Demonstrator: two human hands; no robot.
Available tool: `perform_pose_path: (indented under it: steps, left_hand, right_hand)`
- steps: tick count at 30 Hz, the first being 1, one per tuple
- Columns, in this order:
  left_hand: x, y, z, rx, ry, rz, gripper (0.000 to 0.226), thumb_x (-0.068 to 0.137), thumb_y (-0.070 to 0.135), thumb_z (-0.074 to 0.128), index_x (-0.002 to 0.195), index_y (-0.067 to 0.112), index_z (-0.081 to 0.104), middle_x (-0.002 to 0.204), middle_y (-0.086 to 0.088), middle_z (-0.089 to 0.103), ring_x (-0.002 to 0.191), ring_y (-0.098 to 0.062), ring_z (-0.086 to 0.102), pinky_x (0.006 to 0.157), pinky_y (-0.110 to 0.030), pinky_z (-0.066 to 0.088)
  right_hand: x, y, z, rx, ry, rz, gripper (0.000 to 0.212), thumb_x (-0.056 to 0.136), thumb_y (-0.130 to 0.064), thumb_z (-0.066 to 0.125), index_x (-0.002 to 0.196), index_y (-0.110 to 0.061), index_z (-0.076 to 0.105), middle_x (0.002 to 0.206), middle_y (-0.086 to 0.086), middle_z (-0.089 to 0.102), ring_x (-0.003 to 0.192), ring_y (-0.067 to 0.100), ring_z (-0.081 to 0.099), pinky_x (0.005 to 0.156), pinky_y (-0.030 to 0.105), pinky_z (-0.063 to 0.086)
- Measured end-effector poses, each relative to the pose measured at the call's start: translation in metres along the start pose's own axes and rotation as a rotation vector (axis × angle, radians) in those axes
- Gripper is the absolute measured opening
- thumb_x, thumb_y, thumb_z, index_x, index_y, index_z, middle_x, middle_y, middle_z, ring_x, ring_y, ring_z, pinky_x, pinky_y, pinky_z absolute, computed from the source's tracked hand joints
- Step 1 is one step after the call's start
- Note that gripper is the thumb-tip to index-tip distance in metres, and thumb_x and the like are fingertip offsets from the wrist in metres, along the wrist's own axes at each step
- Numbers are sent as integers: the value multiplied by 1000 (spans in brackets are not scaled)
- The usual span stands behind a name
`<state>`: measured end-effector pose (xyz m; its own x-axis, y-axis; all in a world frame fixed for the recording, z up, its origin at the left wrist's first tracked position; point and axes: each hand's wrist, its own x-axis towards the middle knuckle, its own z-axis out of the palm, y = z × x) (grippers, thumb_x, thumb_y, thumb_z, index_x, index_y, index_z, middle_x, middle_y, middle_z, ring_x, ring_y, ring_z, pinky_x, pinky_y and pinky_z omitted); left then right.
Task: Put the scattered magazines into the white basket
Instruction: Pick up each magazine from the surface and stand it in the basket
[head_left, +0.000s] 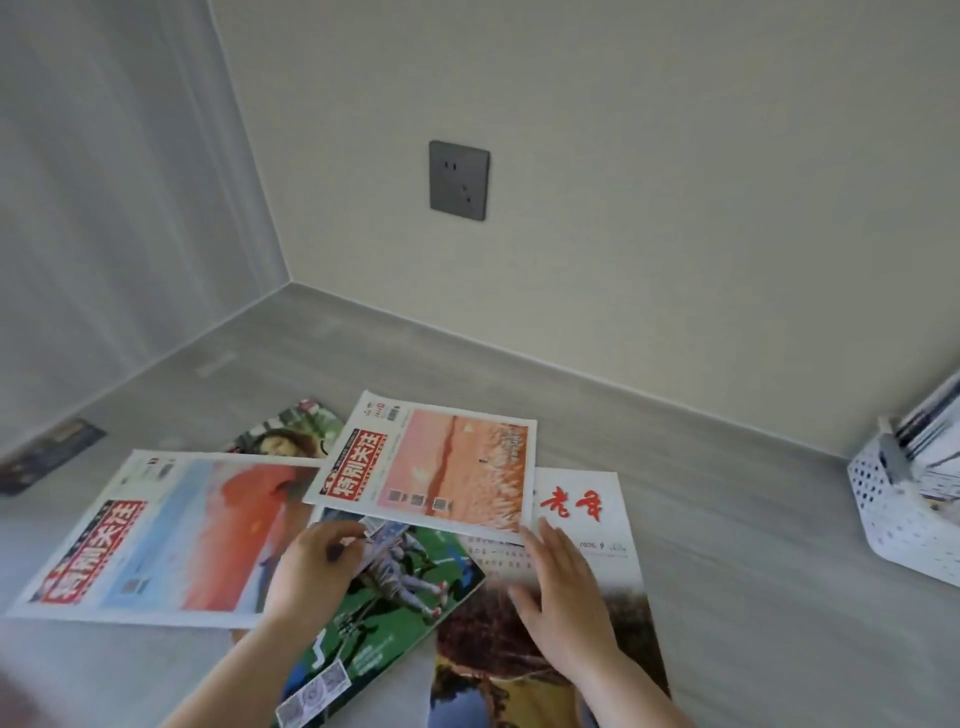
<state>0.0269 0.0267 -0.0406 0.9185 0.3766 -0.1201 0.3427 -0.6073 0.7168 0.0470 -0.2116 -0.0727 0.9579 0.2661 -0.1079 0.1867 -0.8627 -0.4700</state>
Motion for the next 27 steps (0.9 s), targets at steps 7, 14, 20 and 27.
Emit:
perform_pose_path:
  steps: [7,14,20,27]
  left_hand:
    - [62,-17,-26,100,-69,-118,44,85,16,51,128,13,43,130,-17,51,121,-36,43,102,-45,36]
    - [95,-18,-33,-266,-75,-292,30,90,8,38,114,5,55,109,-21,63,97,-34,58,87,-36,45]
    - [119,-6,-37,-610,-187,-514,13,84,13,55,73,6,56,70,-9,61,67,-22,56,76,-35,45]
    - [117,15,-35,-499,-274,-330,19,84,-6,50,98,6,48,88,-11,60,85,-27,57,58,-34,49]
  right_hand:
    - [-3,-12,20,-304,78,-11,53,88,-50,32,132,-22,44,141,8,45,134,26,34,106,24,-23]
    - [-1,-19,20,-464,154,-10,54,93,-47,0,121,-22,40,151,0,0,139,16,-23,111,33,-6]
    - [0,-17,22,-470,198,7,56,92,-45,0,119,-23,44,136,-4,48,139,14,-21,111,32,-4]
    - [-3,-21,15,-457,112,13,48,83,-53,39,120,-23,41,120,-3,64,140,15,-18,110,28,-6]
